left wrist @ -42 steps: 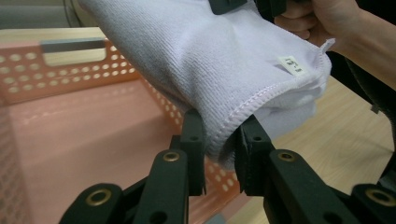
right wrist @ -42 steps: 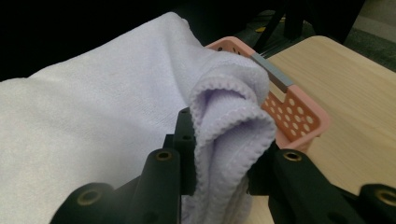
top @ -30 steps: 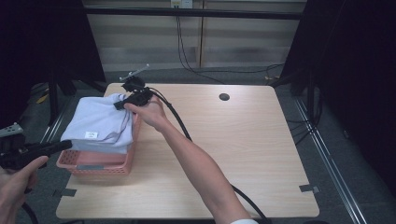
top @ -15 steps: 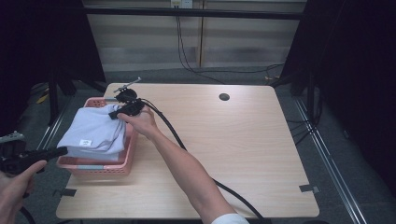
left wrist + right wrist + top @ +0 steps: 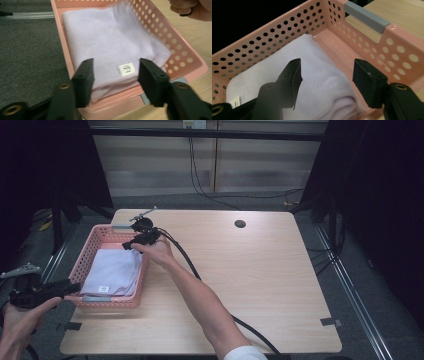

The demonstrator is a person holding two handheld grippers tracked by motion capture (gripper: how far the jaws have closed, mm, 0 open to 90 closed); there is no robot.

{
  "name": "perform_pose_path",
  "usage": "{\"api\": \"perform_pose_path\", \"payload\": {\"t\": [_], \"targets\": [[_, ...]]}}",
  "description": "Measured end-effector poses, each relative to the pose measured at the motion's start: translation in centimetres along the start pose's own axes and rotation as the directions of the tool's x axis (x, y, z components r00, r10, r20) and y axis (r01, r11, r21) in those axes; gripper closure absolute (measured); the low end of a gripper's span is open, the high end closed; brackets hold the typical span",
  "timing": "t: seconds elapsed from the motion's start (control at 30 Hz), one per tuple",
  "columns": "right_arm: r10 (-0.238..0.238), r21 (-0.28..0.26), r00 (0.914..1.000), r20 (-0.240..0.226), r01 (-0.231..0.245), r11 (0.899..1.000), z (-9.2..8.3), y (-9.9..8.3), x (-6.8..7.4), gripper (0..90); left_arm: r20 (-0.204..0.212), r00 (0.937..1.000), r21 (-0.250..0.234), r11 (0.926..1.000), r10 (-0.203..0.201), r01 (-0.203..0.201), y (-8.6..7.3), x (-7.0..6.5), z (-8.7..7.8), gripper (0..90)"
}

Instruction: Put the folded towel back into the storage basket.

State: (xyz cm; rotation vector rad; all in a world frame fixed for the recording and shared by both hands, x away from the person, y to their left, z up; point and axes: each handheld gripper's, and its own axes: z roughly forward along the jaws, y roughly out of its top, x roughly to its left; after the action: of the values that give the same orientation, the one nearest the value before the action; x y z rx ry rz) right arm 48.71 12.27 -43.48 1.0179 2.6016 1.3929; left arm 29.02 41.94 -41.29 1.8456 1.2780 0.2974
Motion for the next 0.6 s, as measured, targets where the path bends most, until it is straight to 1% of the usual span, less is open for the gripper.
{"api": "perform_pose_path", "payload": {"t": [0.03,0.07,0.13,0.17,0.2,0.23,0.27,0.3,0.33,0.37,0.4,0.43,0.47,0.5,0.53,0.57,0.6], "targets": [[0.001,-0.007,1.0000,-0.003,-0.001,1.000,-0.3,0.0,-0.1,39.4,-0.001,1.0000,-0.003,1.0000,0.006,-0.006,0.2,-0.3,0.0,44.5],[0.000,-0.009,1.0000,-0.006,0.000,1.000,-0.6,0.1,-0.1,39.2,0.010,0.9999,-0.006,0.9999,0.012,-0.012,0.3,-0.6,0.1,44.0],[-0.013,-0.016,0.9996,-0.025,0.013,1.000,-1.2,0.0,-0.1,39.8,0.013,0.9996,-0.007,0.9996,0.026,-0.026,0.7,-1.5,0.5,42.9],[-0.021,-0.026,0.9995,-0.023,0.021,0.999,-1.6,0.0,-0.1,39.6,0.018,0.9992,-0.012,0.9993,0.034,-0.034,0.8,-2.0,0.6,43.0],[-0.027,-0.037,0.9991,-0.033,0.026,0.999,-2.0,-0.2,-0.2,40.1,0.021,0.9989,-0.021,0.9989,0.042,-0.042,1.0,-2.5,0.8,44.0],[-0.029,-0.041,0.9985,-0.047,0.027,0.999,-2.5,-0.3,-0.3,40.2,0.012,0.9989,-0.022,0.9988,0.045,-0.044,1.1,-3.1,0.9,44.1],[-0.039,-0.037,0.9983,-0.043,0.037,0.999,-2.9,-0.5,-0.4,40.5,0.000,0.9987,-0.023,0.9985,0.050,-0.050,1.2,-3.6,1.1,45.6],[-0.043,-0.035,0.9983,-0.041,0.041,0.999,-3.5,-0.8,-0.6,41.3,0.007,0.9990,-0.032,0.9985,0.045,-0.045,1.3,-4.1,1.3,47.6],[-0.036,-0.044,0.9974,-0.063,0.033,0.998,-4.0,-1.1,-0.9,42.3,0.012,0.9989,-0.041,0.9982,0.045,-0.045,1.3,-4.7,1.5,46.6],[-0.030,-0.061,0.9967,-0.075,0.025,0.998,-4.7,-1.5,-1.3,42.3,0.012,0.9984,-0.037,0.9978,0.055,-0.054,1.3,-5.4,1.8,46.8],[-0.028,-0.070,0.9969,-0.073,0.023,0.997,-5.3,-2.0,-1.5,42.6,0.018,0.9973,-0.028,0.9971,0.071,-0.071,1.4,-6.1,2.2,46.9],[-0.037,-0.078,0.9968,-0.071,0.031,0.996,-6.0,-2.5,-1.7,42.6,0.023,0.9969,-0.028,0.9969,0.075,-0.074,1.5,-6.8,2.6,46.6],[-0.034,-0.085,0.9968,-0.073,0.028,0.996,-6.8,-3.0,-2.0,42.6,0.019,0.9958,-0.020,0.9958,0.089,-0.089,1.6,-7.5,2.9,46.1],[-0.025,-0.092,0.9971,-0.072,0.018,0.996,-7.5,-3.5,-2.3,42.7,0.032,0.9950,-0.016,0.9954,0.095,-0.094,1.8,-8.2,3.3,45.9],[-0.024,-0.091,0.9976,-0.065,0.018,0.996,-8.3,-3.9,-2.7,42.7,0.040,0.9948,-0.014,0.9955,0.094,-0.093,2.0,-8.9,3.7,46.0],[-0.024,-0.095,0.9979,-0.060,0.018,0.995,-9.1,-4.5,-3.0,43.0,0.045,0.9950,-0.013,0.9960,0.089,-0.089,2.1,-9.7,4.1,49.0],[-0.022,-0.100,0.9981,-0.057,0.017,0.995,-10.0,-5.1,-3.3,43.5,0.061,0.9926,-0.007,0.9945,0.105,-0.105,2.3,-10.4,4.5,52.2]]}}
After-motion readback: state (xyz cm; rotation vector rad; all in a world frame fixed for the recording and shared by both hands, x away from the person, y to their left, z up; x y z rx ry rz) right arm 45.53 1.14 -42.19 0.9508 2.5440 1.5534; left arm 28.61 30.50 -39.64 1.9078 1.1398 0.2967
